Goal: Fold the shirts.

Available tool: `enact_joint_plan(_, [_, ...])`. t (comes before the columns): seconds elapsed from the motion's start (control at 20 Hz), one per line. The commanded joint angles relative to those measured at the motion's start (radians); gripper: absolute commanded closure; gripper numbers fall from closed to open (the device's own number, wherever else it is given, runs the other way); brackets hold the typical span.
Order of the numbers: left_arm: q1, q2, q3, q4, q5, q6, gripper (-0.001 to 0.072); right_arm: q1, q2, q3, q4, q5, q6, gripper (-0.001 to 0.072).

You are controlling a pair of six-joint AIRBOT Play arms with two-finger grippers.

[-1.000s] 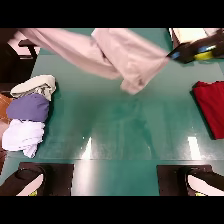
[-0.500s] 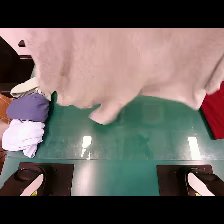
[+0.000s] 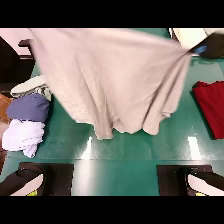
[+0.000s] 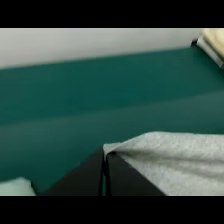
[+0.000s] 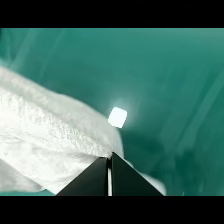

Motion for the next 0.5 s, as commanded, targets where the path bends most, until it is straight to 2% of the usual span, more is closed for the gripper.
enact_joint_plan(0.0, [0.000, -0.235, -0.110, 0.028, 0.014, 0.000, 0.0687, 0.102, -0.196, -0.127, -0.106, -0.111, 0.006, 0.0700])
enact_joint_plan(0.2, [0.000, -0.457, -0.114, 0.026, 0.063, 0.001, 0.0686, 0.111, -0.399, -0.091, -0.104, -0.149, 0.006, 0.0699])
enact_joint_plan(0.45, [0.000, -0.511, -0.110, 0.025, 0.134, 0.000, 0.0675, 0.110, -0.508, 0.032, -0.104, -0.146, 0.006, 0.0695])
